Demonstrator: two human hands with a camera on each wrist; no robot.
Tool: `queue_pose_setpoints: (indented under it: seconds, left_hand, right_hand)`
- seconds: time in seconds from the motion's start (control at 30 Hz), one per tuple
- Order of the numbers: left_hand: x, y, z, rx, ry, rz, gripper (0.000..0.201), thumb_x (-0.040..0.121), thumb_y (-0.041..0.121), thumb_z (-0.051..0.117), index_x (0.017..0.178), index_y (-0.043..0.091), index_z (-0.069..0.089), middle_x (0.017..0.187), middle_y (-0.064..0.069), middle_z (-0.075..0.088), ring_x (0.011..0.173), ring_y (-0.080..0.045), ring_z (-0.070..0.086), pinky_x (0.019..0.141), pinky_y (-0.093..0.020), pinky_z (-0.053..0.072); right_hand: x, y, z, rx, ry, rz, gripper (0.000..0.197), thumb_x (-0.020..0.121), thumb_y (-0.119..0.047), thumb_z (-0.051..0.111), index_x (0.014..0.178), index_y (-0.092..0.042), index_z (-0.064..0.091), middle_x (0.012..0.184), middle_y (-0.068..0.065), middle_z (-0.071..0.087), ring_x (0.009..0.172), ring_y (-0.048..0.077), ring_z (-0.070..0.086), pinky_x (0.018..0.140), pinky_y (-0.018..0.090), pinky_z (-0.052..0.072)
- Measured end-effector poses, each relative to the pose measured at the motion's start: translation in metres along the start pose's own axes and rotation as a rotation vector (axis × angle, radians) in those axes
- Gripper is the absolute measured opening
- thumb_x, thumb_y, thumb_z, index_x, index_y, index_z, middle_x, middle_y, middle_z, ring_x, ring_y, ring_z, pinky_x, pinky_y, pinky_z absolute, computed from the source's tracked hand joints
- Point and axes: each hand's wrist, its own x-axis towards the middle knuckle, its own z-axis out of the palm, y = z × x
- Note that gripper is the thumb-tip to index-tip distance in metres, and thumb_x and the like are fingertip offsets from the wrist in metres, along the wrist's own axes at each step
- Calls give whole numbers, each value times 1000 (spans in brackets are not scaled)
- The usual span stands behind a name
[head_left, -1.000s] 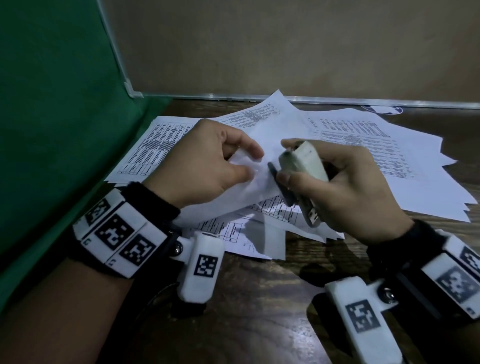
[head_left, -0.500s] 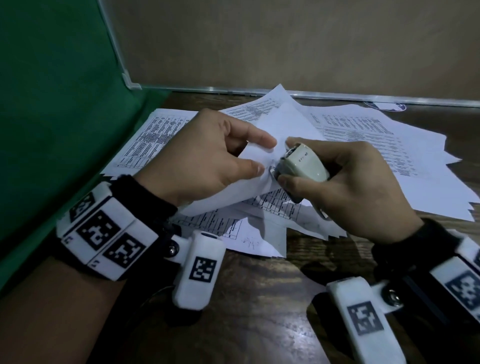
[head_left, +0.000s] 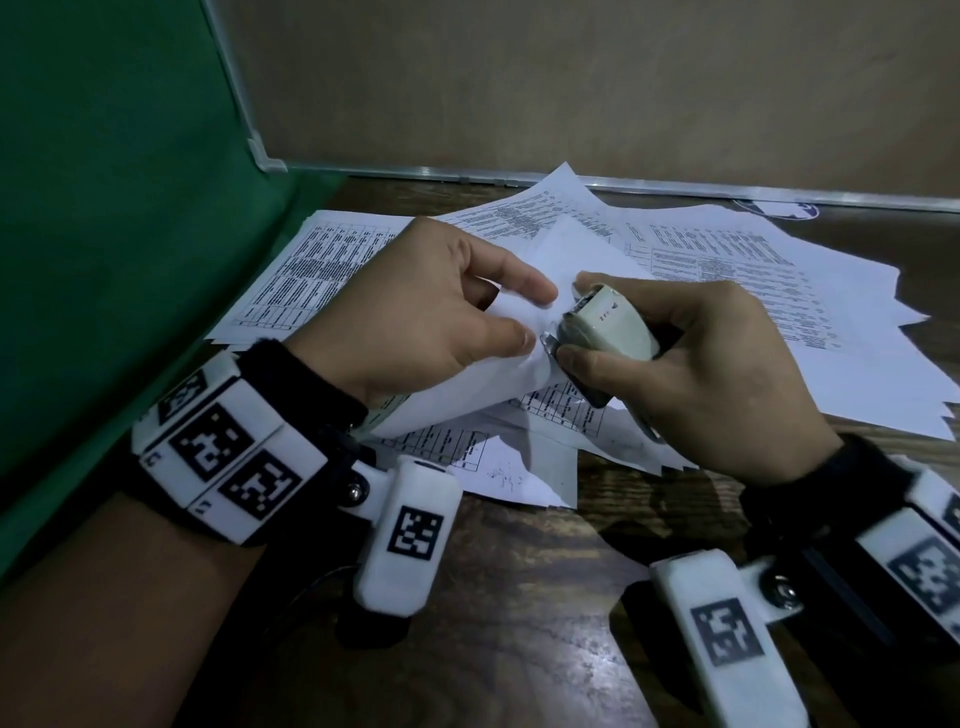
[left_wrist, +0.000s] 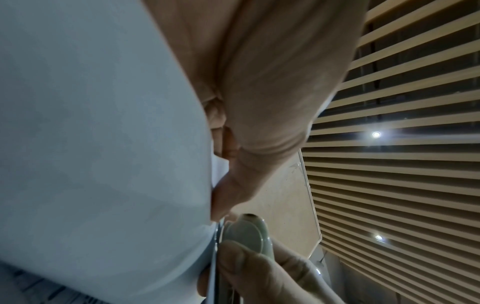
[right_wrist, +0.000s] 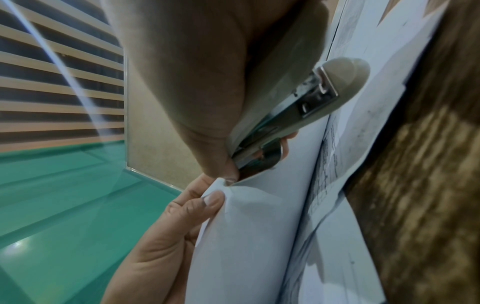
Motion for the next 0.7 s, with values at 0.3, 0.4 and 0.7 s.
queue_pose_setpoints:
  seconds: [0.3, 0.4, 0.7]
  left_hand:
    - [-1, 1, 3, 6, -5, -23, 23, 81, 7, 84, 96, 25, 82, 51, 11, 39, 51, -9, 30, 55, -24, 26]
    - [-1, 1, 3, 2, -19, -27, 24, 81, 7, 83, 97, 25, 82, 55, 8, 44, 54, -11, 34, 60, -26, 28]
    - [-2, 1, 3, 20, -6, -30, 24, 81, 6, 83, 97, 24, 81, 49, 13, 39, 48, -7, 29, 50, -22, 25]
  right_hand:
    - [0, 7, 0, -79, 33, -27, 45, 80, -26, 86, 124, -25, 76, 75, -18, 75, 68, -3, 71, 66, 14, 52]
    - [0, 8, 0, -106, 40, -33, 42, 80, -30, 85, 121, -25, 78, 74, -20, 74, 68, -3, 70, 67, 17, 53]
    - [2, 3, 2, -181, -7, -56, 15, 91, -34, 76, 94, -19, 75, 65, -2, 70, 57, 14, 62, 59, 39, 51]
